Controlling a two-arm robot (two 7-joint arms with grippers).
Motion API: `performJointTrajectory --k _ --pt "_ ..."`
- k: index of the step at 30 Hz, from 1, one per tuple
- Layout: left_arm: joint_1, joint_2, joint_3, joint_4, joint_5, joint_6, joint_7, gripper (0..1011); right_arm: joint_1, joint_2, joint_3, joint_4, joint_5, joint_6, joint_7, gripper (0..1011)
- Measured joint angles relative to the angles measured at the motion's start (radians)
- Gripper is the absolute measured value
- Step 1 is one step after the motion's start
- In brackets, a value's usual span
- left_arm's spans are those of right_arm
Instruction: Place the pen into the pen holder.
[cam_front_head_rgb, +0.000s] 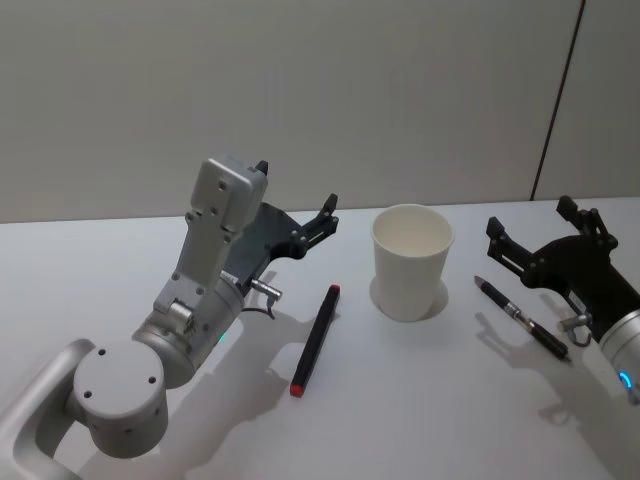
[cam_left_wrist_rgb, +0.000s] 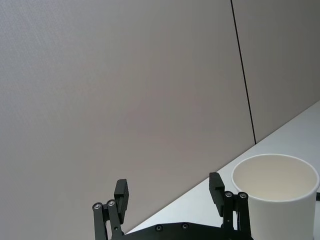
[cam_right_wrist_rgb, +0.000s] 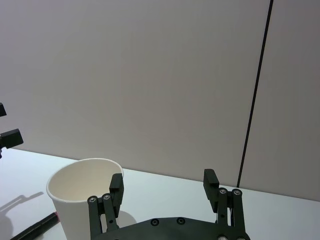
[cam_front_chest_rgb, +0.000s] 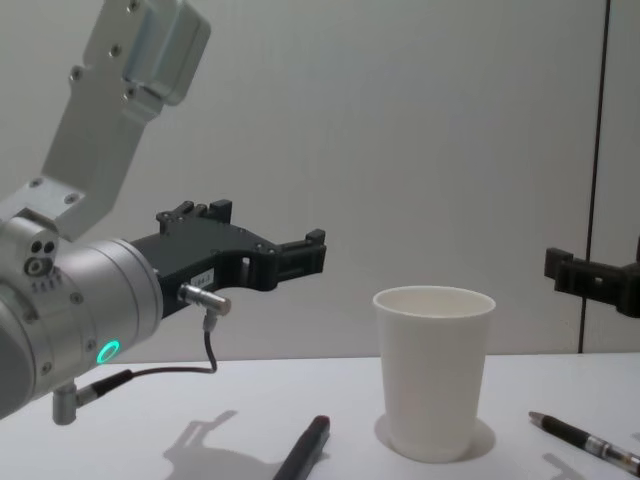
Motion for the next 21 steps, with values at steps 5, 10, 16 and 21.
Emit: performJointTrajectory --k 5,10,16,21 --pt "0.0 0.0 0.0 0.0 0.0 0.0 0.0 1001 0.0 0.0 0.0 0.0 0.0 0.0 0.0 1001" --pt "0.0 0.0 0.0 0.0 0.0 0.0 0.0 1001 0.0 0.0 0.0 0.0 0.0 0.0 0.0 1001" --pt "0.0 0.0 0.0 0.0 0.0 0.0 0.0 1001 -0.003 0.005 0.004 -0.003 0.004 0.004 0.0 1001" --pt "0.0 0.0 0.0 0.0 0.0 0.0 0.0 1001 -0.013 0.018 0.015 -0.016 0.016 0.018 -0.001 1001"
